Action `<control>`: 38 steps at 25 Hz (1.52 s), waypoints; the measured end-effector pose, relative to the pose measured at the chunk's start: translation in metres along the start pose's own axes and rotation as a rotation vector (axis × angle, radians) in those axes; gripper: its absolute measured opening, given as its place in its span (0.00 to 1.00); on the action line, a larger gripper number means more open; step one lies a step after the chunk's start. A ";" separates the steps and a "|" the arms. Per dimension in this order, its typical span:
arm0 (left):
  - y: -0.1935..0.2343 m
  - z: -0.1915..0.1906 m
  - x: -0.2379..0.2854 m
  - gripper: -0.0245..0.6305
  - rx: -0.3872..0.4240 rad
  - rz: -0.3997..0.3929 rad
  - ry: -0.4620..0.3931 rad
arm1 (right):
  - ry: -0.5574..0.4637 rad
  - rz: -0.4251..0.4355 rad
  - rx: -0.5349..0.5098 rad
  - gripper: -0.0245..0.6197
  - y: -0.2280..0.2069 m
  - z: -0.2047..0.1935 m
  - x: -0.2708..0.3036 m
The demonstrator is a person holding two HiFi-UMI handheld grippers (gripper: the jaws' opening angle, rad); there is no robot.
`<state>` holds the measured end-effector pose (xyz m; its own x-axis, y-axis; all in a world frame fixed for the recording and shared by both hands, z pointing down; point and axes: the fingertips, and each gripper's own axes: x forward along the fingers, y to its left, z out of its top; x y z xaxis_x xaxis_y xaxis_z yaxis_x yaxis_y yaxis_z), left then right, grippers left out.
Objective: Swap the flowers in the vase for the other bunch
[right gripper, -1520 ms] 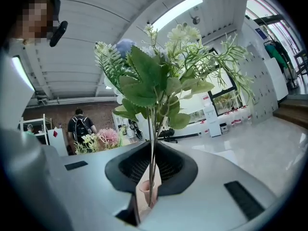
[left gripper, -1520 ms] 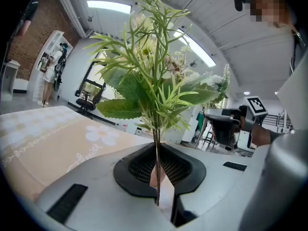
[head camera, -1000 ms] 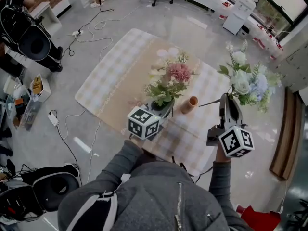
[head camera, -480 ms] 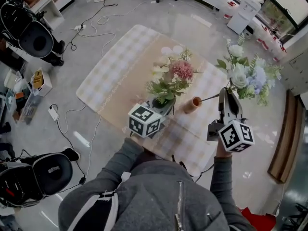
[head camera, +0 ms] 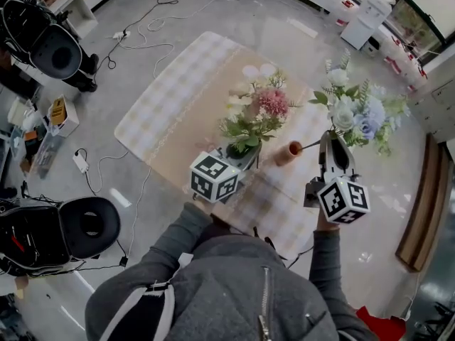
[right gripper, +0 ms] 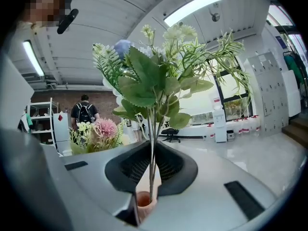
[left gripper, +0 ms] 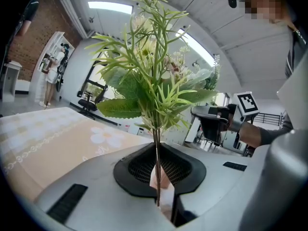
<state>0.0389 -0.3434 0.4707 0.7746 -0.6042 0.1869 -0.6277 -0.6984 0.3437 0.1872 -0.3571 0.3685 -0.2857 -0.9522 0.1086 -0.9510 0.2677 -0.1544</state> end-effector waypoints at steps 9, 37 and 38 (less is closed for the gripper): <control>-0.001 -0.006 -0.004 0.08 -0.001 -0.001 0.008 | 0.045 0.013 0.009 0.09 0.008 -0.027 0.003; 0.003 -0.017 -0.020 0.08 -0.038 0.049 0.002 | 0.163 0.015 -0.002 0.09 0.021 -0.098 0.004; 0.004 -0.017 -0.022 0.08 -0.039 0.053 -0.001 | 0.164 0.013 -0.006 0.09 0.022 -0.099 0.004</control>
<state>0.0211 -0.3265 0.4837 0.7401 -0.6404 0.2051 -0.6646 -0.6499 0.3688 0.1536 -0.3406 0.4627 -0.3131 -0.9119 0.2655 -0.9476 0.2814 -0.1513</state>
